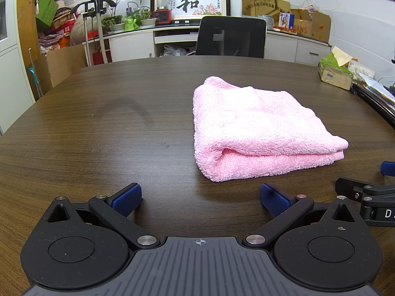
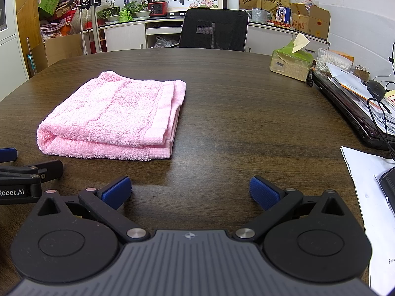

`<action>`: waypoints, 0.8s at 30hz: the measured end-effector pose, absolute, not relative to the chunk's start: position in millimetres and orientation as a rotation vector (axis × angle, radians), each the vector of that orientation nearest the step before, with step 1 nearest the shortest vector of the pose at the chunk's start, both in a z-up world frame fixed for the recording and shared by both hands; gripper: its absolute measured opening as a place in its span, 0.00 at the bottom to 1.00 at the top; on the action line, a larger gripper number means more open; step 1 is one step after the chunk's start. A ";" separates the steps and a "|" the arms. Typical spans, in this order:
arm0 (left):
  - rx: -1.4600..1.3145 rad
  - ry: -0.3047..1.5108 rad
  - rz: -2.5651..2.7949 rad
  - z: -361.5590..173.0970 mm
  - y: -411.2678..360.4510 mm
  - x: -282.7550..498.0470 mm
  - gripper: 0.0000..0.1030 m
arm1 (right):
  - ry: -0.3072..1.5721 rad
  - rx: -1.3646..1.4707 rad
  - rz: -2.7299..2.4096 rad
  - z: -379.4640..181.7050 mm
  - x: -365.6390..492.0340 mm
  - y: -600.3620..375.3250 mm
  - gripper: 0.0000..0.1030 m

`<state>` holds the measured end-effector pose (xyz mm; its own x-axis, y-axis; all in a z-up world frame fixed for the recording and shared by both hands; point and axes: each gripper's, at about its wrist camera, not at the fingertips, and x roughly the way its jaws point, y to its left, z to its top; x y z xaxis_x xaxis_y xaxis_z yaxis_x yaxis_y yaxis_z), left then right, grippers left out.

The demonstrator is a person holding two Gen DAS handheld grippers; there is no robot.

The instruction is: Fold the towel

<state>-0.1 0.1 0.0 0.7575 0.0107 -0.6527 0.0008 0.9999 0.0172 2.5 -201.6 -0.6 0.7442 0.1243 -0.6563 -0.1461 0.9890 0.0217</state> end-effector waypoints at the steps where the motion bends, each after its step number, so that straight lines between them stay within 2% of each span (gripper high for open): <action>1: 0.017 0.711 0.005 0.0 0.1 -0.1 1.00 | 0.716 -0.032 0.148 -0.6 2.5 -201.6 1.00; 24: 0.018 0.711 0.004 -0.4 -1.0 0.1 1.00 | 0.716 -0.032 0.148 -0.7 2.3 -201.3 1.00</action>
